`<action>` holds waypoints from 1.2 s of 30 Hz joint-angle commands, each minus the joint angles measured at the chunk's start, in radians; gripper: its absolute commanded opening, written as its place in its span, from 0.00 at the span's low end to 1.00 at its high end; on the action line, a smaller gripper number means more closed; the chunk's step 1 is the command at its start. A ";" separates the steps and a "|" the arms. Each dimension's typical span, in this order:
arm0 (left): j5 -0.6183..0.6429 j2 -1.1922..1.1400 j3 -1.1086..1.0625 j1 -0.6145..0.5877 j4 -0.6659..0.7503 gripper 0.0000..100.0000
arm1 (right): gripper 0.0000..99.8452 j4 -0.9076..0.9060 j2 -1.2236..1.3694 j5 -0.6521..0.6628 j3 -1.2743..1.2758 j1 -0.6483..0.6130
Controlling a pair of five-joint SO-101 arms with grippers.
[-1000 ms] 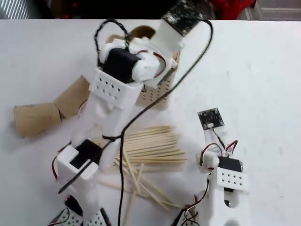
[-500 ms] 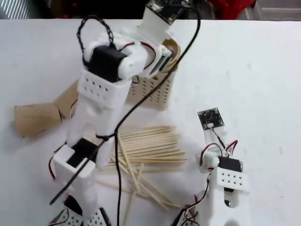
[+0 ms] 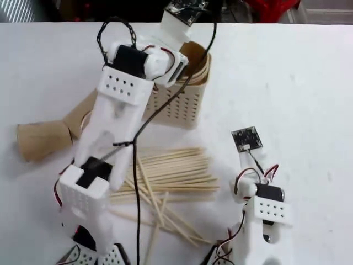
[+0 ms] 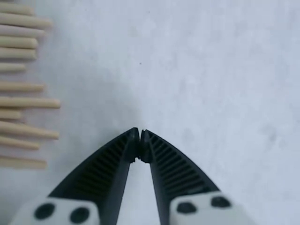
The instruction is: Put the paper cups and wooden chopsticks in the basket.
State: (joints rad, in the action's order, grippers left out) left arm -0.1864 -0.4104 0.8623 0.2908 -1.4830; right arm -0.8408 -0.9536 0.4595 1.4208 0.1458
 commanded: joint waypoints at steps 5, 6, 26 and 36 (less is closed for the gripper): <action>-0.002 0.019 0.058 0.002 0.012 0.17 | 0.02 0.018 0.002 0.002 -0.003 -0.010; -0.002 0.027 0.101 -0.001 -0.008 0.17 | 0.02 0.018 0.002 0.002 -0.003 -0.010; 0.003 -0.209 0.322 0.059 -0.117 0.17 | 0.02 0.018 0.002 0.002 -0.003 -0.010; 0.000 -0.015 0.692 -0.084 -0.304 0.17 | 0.02 0.018 0.002 0.002 -0.003 -0.010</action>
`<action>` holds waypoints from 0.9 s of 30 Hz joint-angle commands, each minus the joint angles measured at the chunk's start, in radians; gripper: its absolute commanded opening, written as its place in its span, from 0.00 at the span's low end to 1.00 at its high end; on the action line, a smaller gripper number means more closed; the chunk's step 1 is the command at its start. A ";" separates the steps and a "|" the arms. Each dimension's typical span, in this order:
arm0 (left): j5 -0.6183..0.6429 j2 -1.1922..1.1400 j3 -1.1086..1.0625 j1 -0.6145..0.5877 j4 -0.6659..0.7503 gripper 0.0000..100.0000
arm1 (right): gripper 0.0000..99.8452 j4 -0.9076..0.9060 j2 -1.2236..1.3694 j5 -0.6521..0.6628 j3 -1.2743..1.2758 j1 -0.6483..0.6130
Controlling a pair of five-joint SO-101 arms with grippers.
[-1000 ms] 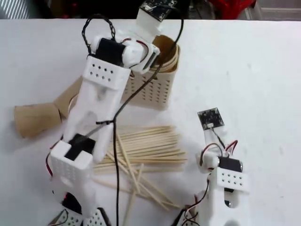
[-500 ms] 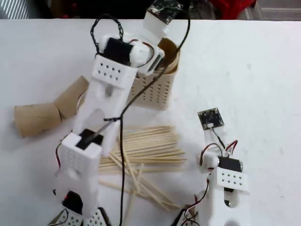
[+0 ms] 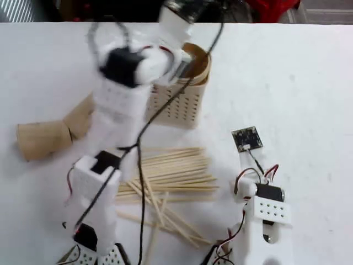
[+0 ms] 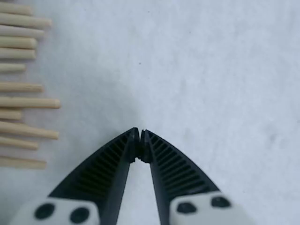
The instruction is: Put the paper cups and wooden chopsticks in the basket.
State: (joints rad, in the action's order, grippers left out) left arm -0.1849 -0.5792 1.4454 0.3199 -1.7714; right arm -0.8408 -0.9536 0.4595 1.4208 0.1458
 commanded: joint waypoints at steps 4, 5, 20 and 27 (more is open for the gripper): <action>-0.005 0.306 -0.044 -0.335 -0.020 0.17 | 0.02 0.018 0.002 0.002 -0.003 -0.010; -0.006 0.344 -0.120 -0.406 -0.020 0.17 | 0.02 0.018 0.002 0.002 -0.003 -0.010; -0.532 0.647 -1.359 -1.130 0.218 0.17 | 0.02 0.018 0.002 0.002 0.009 -0.048; -0.621 0.645 -1.626 -1.168 0.420 0.17 | 0.02 0.018 0.002 0.002 0.012 -0.048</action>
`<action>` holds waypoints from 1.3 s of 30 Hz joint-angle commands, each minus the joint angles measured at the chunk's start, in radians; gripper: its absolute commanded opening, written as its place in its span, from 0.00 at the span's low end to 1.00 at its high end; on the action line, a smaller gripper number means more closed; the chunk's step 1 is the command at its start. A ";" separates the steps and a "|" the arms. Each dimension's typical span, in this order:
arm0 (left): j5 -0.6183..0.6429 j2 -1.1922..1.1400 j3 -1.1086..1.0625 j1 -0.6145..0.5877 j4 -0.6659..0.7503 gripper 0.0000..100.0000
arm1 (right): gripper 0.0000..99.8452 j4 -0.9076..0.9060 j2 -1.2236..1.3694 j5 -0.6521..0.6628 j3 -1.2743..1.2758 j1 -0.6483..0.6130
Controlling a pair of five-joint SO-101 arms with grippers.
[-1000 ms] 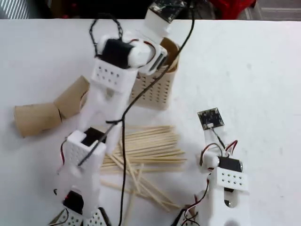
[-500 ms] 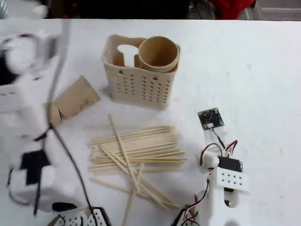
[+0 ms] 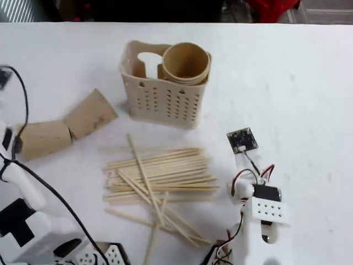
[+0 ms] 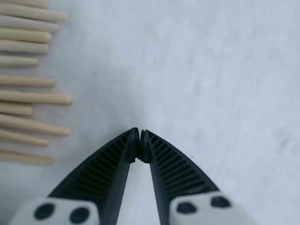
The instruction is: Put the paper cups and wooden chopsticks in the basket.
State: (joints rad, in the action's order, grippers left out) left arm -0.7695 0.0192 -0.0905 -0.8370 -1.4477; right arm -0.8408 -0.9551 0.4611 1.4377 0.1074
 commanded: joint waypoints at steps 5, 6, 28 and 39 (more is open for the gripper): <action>-0.037 0.045 -0.192 -0.008 0.235 0.17 | 0.02 0.018 0.004 0.000 -0.005 -0.010; -0.037 0.045 -0.207 0.004 0.256 0.17 | 0.02 0.018 0.004 0.000 -0.005 -0.010; -0.173 0.054 -0.279 0.151 0.322 0.17 | 0.02 0.018 0.004 0.000 -0.005 -0.010; -0.092 0.054 -0.123 0.291 0.173 0.17 | 0.02 0.018 0.004 0.000 -0.005 -0.010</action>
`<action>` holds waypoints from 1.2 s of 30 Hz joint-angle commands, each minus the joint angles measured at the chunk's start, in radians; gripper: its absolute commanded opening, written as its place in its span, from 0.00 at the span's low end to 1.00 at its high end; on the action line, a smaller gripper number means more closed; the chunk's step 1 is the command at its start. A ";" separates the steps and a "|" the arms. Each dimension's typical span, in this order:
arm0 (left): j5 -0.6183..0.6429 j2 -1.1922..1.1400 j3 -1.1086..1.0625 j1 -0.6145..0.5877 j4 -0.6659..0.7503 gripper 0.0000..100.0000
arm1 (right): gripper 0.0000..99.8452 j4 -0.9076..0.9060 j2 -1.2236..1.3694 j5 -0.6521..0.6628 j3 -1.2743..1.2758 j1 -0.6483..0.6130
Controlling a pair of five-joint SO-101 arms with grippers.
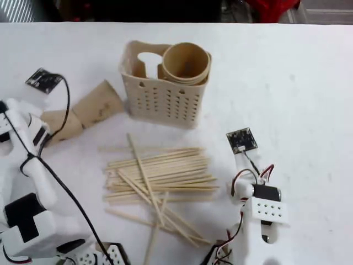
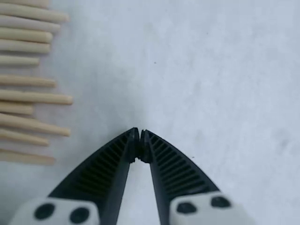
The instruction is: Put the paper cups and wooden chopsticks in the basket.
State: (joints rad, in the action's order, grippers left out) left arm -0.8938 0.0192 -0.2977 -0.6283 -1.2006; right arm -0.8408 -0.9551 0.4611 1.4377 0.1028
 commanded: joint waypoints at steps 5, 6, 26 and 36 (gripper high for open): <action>0.123 0.051 0.124 0.165 -0.087 0.17 | 0.02 0.018 0.004 0.000 -0.005 -0.005; 0.130 0.051 0.129 0.182 -0.087 0.17 | 0.02 0.018 0.004 0.000 -0.005 -0.005; 0.269 0.054 0.272 0.338 -0.209 0.02 | 0.02 0.018 0.004 0.000 -0.005 -0.005; 0.342 0.053 0.896 0.381 -0.551 0.02 | 0.02 0.018 0.004 0.000 -0.005 -0.005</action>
State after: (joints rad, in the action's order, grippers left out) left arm -0.6314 0.0192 0.2977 -0.2938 -1.6655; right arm -0.8408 -0.9551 0.4611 1.4377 0.1028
